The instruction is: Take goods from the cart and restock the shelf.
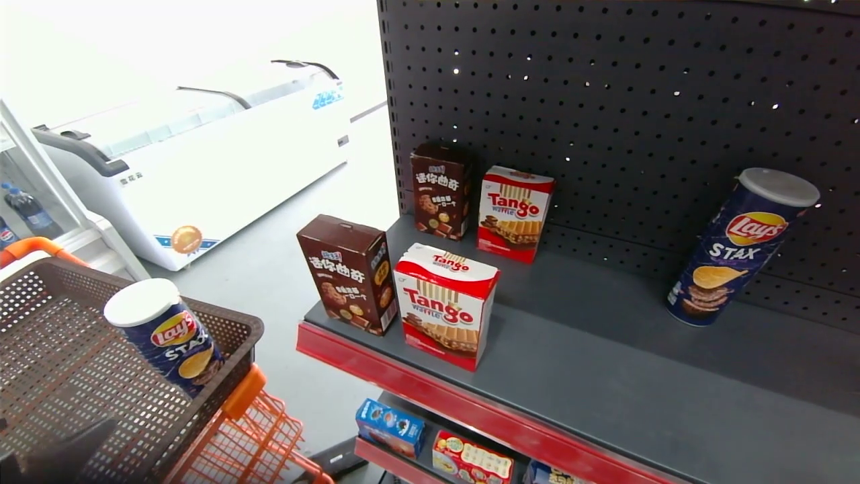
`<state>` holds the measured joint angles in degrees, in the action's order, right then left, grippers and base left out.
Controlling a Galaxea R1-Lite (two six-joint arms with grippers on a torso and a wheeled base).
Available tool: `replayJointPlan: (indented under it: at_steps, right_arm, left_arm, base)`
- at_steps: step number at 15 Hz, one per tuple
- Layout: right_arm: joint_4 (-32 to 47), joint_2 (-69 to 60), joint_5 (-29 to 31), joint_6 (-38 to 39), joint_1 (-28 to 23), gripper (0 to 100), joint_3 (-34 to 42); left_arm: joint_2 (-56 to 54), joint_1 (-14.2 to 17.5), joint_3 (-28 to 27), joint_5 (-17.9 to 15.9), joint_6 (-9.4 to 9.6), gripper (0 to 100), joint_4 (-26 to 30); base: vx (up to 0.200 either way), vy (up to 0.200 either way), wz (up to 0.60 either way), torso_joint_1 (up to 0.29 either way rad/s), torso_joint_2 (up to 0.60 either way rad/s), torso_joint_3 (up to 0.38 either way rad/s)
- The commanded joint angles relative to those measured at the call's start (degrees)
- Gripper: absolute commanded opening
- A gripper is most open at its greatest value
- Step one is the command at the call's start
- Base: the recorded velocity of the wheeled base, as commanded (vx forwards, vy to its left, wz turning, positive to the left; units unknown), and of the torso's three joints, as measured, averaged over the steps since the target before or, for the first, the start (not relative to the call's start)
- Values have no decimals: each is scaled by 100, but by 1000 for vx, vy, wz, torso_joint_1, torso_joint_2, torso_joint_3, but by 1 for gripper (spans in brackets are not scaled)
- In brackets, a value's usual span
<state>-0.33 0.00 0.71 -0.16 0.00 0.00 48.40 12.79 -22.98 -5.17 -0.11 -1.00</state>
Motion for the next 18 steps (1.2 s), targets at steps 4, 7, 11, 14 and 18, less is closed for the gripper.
replayJointPlan:
  at_steps: [4, 7, 11, 14, 18]
  right_arm:
    - [-2, 0, 0, -2, 0, 100, 0]
    - [-2, 0, 0, -2, 0, 100, 0]
    - [-2, 0, 0, -2, 0, 100, 0]
    - [-2, 0, 0, -2, 0, 100, 0]
    - [-2, 0, 0, -2, 0, 100, 0]
  left_arm:
    - [2323, 286, -14, -186, 406, 100, -2132]
    - [3246, -40, 443, -195, 406, 100, -3899]
    - [4002, -154, 1208, -195, 468, 100, -5727]
    - [4442, -136, 1147, -204, 450, 100, -6307]
    - [5162, -101, 900, -177, 486, 100, -6712]
  base:
    - [0, 0, 0, 0, 0, 0]
    - [0, 0, 0, 0, 0, 0]
    - [0, 0, 0, 0, 0, 0]
    - [0, 0, 0, 0, 0, 0]
    - [0, 0, 0, 0, 0, 0]
